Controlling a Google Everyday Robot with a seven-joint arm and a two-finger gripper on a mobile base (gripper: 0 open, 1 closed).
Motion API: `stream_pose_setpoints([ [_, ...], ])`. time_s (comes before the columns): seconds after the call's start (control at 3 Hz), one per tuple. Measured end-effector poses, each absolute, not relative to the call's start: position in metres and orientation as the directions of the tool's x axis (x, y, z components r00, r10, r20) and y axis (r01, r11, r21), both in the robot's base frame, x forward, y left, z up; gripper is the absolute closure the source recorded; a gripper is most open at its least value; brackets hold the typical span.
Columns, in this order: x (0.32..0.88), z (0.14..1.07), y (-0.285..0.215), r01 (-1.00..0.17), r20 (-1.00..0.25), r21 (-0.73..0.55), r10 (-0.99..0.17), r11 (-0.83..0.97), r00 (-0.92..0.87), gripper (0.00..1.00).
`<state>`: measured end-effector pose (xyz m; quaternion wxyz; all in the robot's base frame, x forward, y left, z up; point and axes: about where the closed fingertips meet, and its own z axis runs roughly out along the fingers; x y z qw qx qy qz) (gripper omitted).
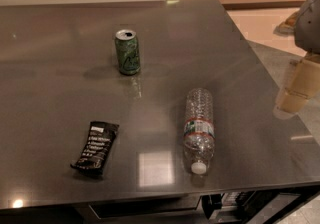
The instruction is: Place water bottle upright
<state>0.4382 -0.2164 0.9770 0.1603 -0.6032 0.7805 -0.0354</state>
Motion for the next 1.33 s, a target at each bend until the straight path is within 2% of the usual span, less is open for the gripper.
stream_pose_setpoints([
  [0.33, 0.439, 0.978, -0.215, -0.931, -0.210, -0.252, -0.954, 0.265, -0.215, 0.00],
  [0.67, 0.442, 0.974, -0.200, -0.954, -0.215, -0.242, -0.968, 0.178, -0.126, 0.00],
  [1.33, 0.450, 0.946, -0.139, -0.962, -0.245, -0.186, -0.939, -0.201, 0.243, 0.00],
])
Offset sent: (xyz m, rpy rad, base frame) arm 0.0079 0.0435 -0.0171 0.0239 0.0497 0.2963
